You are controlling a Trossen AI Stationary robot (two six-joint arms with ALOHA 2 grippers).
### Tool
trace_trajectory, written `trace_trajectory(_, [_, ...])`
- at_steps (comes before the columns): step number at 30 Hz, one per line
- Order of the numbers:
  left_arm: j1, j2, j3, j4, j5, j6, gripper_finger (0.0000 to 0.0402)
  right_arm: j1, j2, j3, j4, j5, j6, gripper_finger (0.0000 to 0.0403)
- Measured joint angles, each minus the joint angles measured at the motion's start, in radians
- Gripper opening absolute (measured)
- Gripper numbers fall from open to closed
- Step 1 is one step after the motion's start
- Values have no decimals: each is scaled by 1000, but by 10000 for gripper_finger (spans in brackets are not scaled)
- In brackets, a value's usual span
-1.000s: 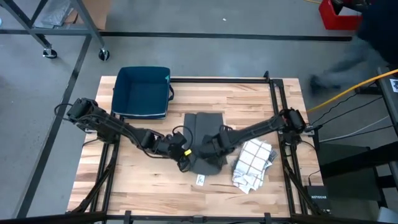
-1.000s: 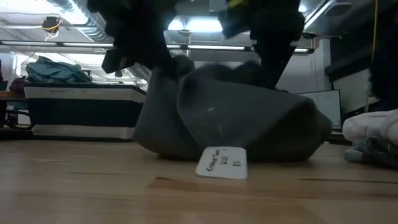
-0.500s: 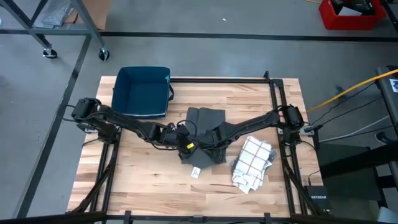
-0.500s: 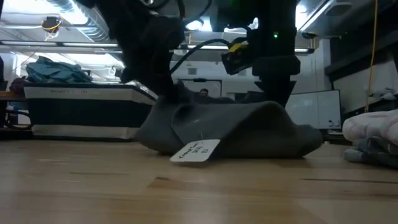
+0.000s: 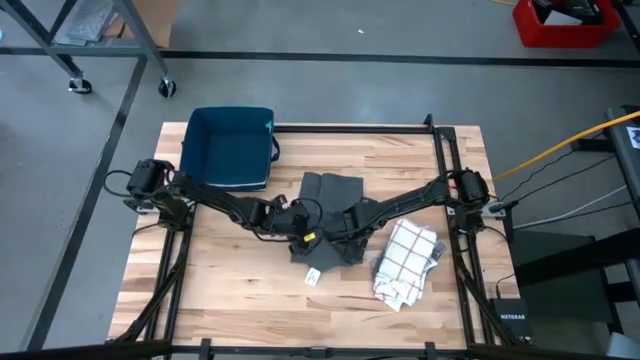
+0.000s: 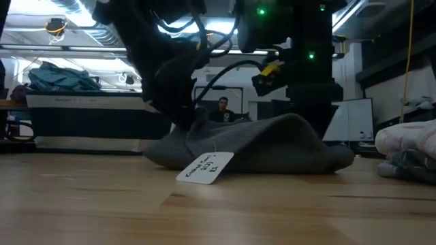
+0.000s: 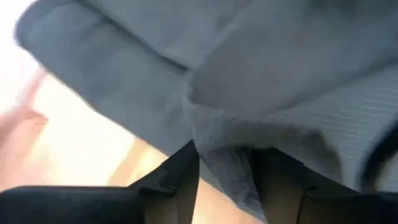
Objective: Fold towel
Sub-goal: Fold the gray towel
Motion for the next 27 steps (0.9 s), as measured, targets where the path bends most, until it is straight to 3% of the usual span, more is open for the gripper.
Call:
trace_trajectory(7, [58,0,-1,-11,-40,33,140,0,0,0,-121,80,-4,217])
trace_trajectory(15, [109,-63,-1,-10,-37,58,130,0,0,0,-249,79,-26,218])
trace_trajectory(27, [110,-199,0,-16,-37,260,129,9,-4,85,-239,28,-39,218])
